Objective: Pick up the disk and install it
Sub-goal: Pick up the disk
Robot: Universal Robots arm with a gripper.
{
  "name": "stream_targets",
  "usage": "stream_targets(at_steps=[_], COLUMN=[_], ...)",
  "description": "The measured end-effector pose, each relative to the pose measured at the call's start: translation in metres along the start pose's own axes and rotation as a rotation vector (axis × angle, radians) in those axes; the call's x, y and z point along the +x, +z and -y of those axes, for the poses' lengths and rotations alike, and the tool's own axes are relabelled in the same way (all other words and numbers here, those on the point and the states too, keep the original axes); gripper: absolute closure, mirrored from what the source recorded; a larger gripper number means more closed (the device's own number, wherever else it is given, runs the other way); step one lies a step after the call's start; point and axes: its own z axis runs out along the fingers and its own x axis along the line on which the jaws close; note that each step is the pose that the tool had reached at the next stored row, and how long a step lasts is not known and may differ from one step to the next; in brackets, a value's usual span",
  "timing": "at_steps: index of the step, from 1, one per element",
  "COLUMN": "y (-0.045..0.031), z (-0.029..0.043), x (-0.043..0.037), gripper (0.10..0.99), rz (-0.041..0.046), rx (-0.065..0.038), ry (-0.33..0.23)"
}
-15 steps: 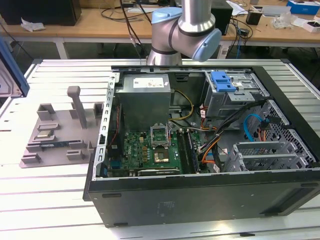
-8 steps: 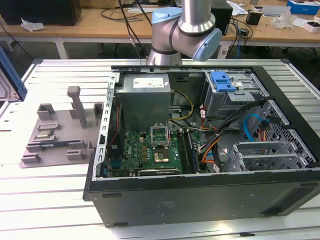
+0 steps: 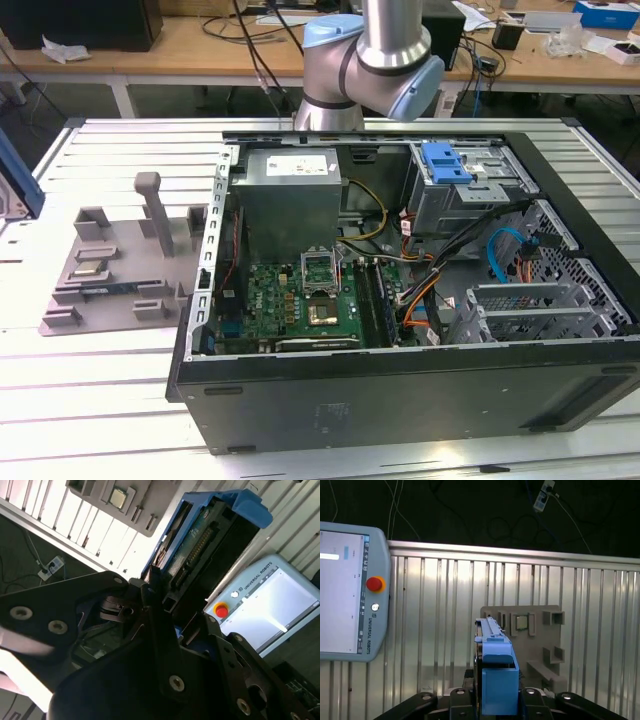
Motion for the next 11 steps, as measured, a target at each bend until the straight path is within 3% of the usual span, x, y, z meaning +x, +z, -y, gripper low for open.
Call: stream_targets(at_steps=[7, 11], y=[-0.0014, -0.0016], z=[-0.0006, 0.0084], x=[0.0133, 0.0137], gripper=[0.718, 0.718], rz=[0.0, -0.0002], rx=[0.0, 0.0], ry=[0.0, 0.0])
